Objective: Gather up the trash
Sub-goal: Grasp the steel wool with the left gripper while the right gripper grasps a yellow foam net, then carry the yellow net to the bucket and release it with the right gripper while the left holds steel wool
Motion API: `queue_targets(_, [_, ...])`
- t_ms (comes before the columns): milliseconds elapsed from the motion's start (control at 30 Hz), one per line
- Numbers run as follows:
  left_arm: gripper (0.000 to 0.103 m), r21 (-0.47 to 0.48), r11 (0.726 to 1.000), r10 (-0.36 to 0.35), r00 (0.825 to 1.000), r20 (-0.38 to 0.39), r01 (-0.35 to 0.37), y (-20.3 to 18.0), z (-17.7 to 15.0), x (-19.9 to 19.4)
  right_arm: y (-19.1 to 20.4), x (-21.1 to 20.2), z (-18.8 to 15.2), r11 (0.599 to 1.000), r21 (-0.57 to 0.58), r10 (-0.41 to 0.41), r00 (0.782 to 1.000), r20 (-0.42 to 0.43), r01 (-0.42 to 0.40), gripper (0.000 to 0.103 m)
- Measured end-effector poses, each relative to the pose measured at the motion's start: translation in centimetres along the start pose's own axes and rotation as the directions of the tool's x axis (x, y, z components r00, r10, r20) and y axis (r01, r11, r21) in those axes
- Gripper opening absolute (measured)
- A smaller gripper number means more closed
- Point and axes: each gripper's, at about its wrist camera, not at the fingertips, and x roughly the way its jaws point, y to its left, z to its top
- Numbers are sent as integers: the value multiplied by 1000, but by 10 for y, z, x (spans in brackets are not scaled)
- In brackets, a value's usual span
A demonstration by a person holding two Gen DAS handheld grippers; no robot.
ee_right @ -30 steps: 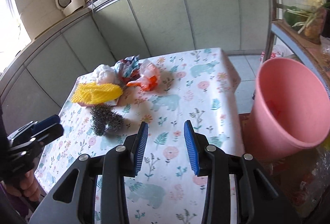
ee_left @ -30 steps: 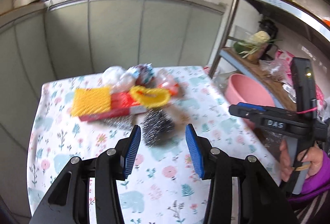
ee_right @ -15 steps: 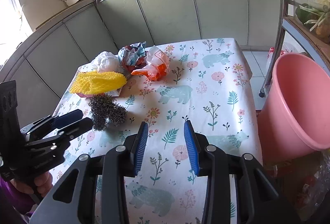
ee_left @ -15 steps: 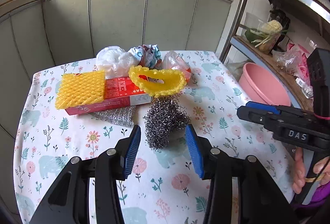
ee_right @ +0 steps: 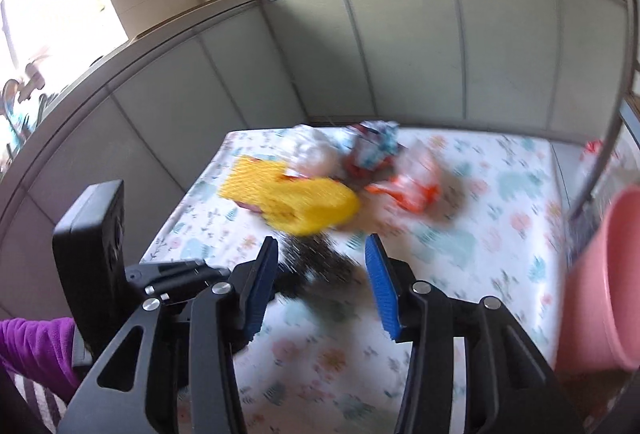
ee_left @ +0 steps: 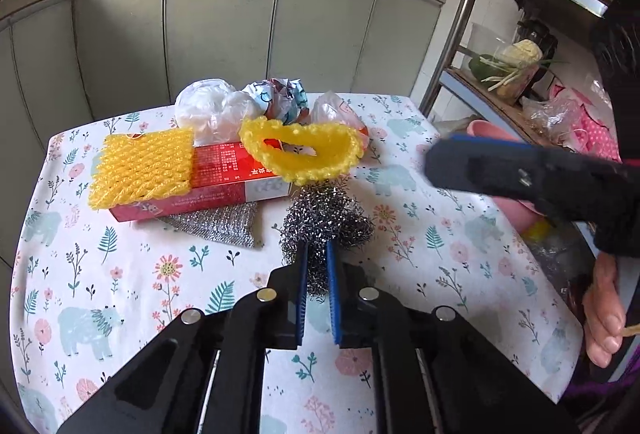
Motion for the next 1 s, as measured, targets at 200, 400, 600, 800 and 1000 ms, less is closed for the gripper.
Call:
queue_targets(200, [7,13,1000,-24,1000,1,24,2,-6,-6,16,30,11,999,-31,-45,999,-22,44,47])
queue_targets(400, [6,2,1000,-18,1000,17,18,11,-9,-17,-4,28,6,996,56,-66,997,-40,68,5])
queue_targets(600, [6,-3,1000,-21,999,49,21,13,-8,-32,-30,-10,-1,983,112,-151,988,25,147,5])
queue_targets(800, [5,-5,1000,-28,996,89,29,8,-2,-50,-51,-46,-19,968,187,-187,979,80,169,5])
queue_targets(1000, [4,-2,999,-44,993,111,44,-4,12,-56,-62,-72,-30,962,213,-202,971,129,172,5])
